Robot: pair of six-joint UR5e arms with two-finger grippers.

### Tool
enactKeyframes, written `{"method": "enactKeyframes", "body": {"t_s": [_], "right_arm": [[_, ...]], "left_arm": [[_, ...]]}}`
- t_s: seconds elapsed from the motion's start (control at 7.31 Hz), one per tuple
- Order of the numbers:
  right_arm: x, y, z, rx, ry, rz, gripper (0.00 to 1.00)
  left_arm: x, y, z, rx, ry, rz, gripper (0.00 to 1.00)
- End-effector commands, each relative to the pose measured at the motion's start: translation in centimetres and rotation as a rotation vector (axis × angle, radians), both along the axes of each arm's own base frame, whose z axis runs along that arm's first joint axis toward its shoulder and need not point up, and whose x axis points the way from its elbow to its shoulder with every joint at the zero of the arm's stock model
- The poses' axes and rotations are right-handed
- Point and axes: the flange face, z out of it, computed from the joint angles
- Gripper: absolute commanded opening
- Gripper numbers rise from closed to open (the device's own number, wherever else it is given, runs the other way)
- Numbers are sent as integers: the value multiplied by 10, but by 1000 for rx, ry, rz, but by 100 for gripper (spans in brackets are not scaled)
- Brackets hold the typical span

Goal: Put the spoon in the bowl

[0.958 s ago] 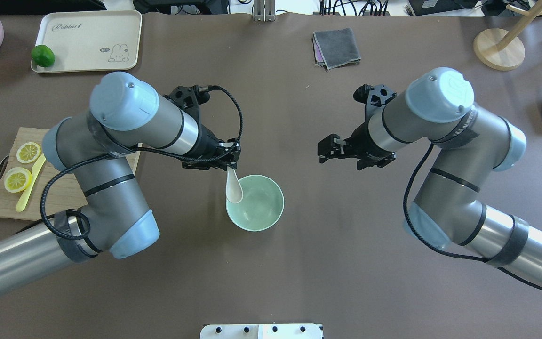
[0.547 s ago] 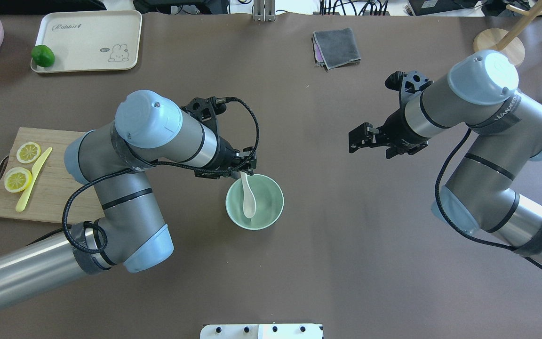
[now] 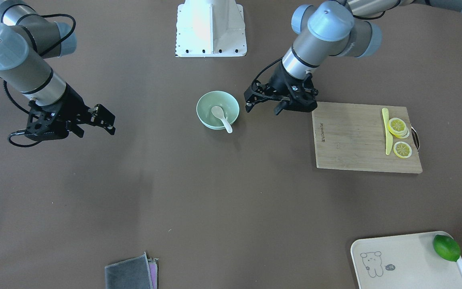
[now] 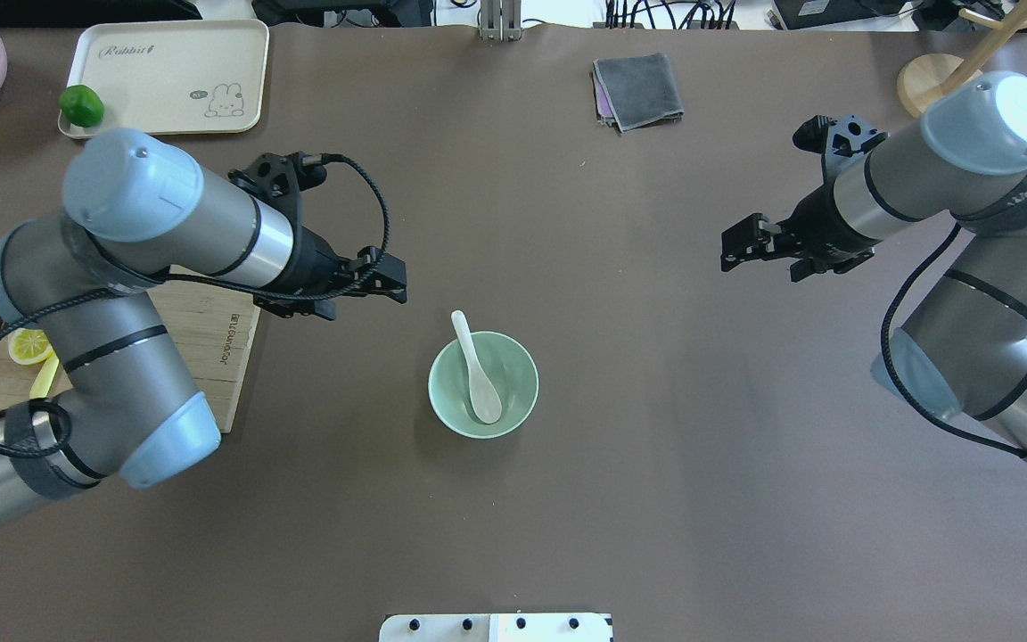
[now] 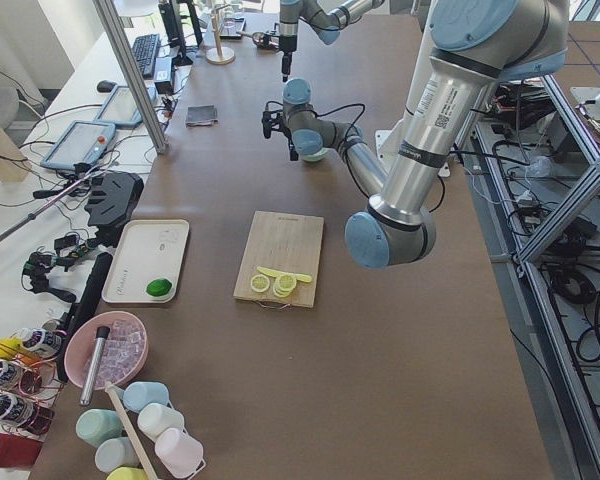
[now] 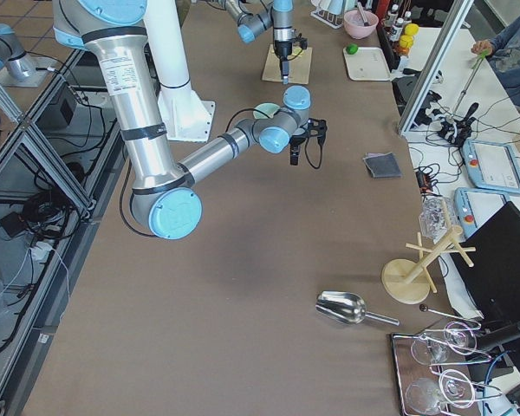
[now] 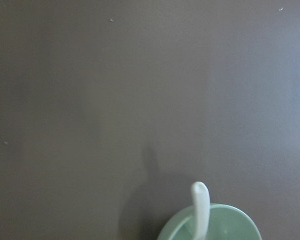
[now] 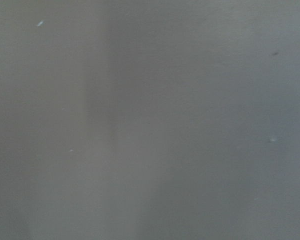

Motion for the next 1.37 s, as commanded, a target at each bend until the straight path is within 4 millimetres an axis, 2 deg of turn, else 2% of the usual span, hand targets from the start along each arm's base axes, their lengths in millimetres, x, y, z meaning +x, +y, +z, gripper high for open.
{"method": "enactKeyframes", "body": {"t_s": [0.0,0.14,0.27,0.41,0.55,0.68,0.82,0.96,1.09,1.23], "right_arm": [[91,-7,82,67,91,-33,100],[147,-12,123,102,132,-62,100],[195,-17,152,120,151,-109,100],[234,-16,176,133,189,-150,100],[269,-18,196,146,213,-179,100],[299,-19,228,160,230,-215,100],[320,-19,252,171,238,-233,100],[331,-18,257,163,240,-222,100],[336,-18,260,157,241,-214,100],[340,-17,261,153,241,-205,100]], "left_arm": [[-109,-27,92,119,-88,66,98],[-173,-28,158,201,-156,122,98],[-226,-20,211,279,-216,172,98],[-263,-18,247,313,-256,189,98],[-290,-20,277,327,-289,200,98],[-327,-25,293,295,-321,210,98],[-384,-26,313,296,-367,254,98],[-416,-25,325,310,-389,305,98],[-431,-16,334,301,-394,291,98],[-430,-3,348,263,-384,294,98]]}}
